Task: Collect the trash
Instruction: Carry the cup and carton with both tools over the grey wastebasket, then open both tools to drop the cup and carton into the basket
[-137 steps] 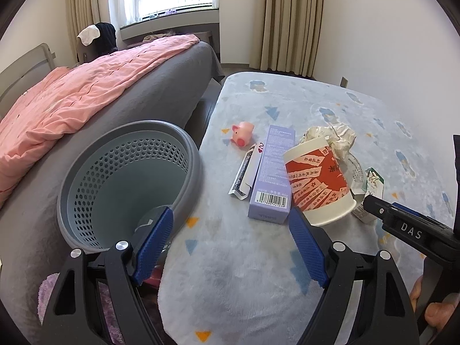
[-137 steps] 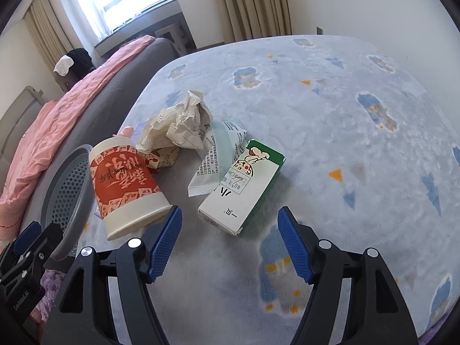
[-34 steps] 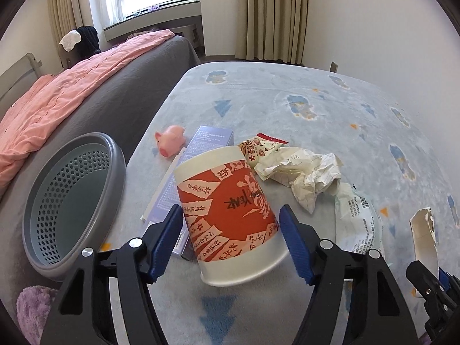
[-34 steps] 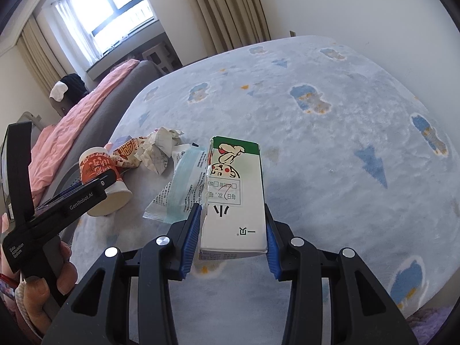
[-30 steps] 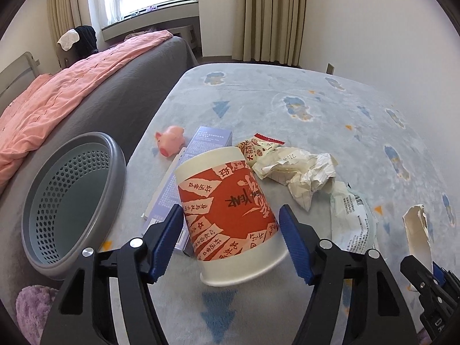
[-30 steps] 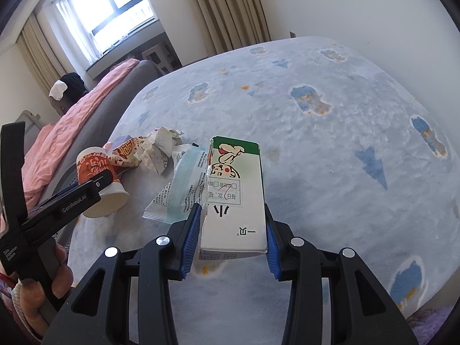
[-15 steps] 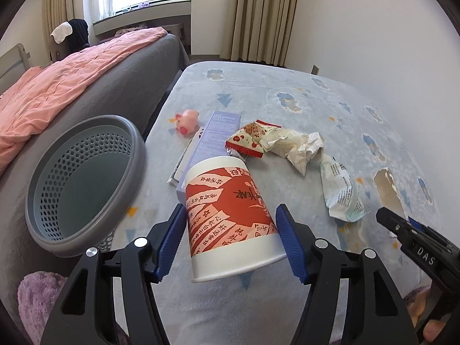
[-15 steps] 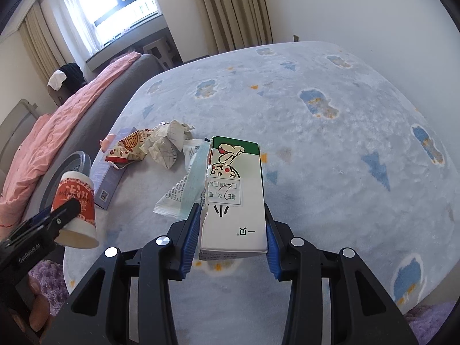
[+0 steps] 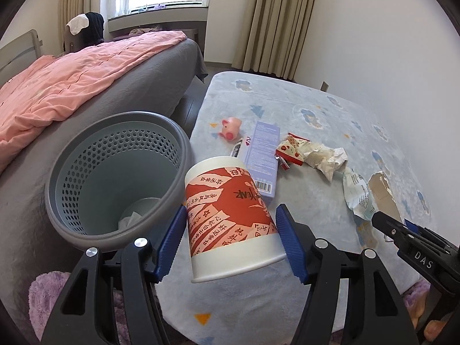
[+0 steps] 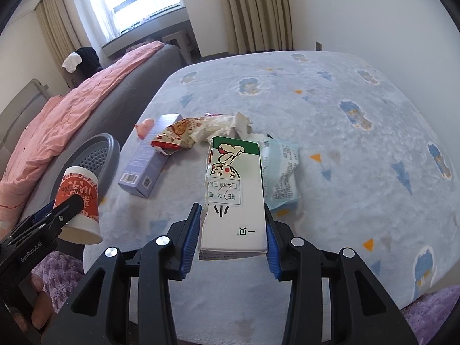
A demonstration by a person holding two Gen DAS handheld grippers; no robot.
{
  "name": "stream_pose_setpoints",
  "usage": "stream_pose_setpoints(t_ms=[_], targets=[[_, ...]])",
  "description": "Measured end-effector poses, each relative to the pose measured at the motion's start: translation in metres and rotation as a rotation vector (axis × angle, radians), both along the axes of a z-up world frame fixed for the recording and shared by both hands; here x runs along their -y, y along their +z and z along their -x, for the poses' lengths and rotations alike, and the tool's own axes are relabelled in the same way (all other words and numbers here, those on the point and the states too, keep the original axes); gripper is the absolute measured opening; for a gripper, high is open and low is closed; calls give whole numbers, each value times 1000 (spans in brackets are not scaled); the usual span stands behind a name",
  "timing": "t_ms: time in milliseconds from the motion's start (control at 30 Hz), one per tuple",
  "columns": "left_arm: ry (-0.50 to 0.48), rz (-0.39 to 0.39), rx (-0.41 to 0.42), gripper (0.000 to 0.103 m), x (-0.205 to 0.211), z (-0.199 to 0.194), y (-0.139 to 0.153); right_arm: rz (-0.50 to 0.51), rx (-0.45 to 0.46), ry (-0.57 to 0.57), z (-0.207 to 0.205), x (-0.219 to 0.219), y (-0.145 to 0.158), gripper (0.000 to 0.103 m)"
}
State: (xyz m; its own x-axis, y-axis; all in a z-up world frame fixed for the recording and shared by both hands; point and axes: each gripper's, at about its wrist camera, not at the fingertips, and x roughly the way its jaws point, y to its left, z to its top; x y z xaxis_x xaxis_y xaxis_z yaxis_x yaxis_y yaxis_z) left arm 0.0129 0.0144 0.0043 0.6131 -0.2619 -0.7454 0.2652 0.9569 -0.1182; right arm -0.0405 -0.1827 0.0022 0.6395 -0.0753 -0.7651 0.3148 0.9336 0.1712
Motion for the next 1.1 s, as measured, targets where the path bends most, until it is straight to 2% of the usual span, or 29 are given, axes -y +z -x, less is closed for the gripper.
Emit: stream_pose_setpoints(t_ms=[333,500,800,1100], targets=[[67,-16,66,62,-65,-31,18,-7,47,181,-67,-79,21,40],[104,-41,85,62,-96,-54,17,-14,52,283,-107,-118,23,40],[152,-68,62,62,-138,-98,1,-42,7,406,-165,-167,-2,40],[199,-61,11,62,-165,-121,-21,-59,-19,461,-197,-190,-18,42]])
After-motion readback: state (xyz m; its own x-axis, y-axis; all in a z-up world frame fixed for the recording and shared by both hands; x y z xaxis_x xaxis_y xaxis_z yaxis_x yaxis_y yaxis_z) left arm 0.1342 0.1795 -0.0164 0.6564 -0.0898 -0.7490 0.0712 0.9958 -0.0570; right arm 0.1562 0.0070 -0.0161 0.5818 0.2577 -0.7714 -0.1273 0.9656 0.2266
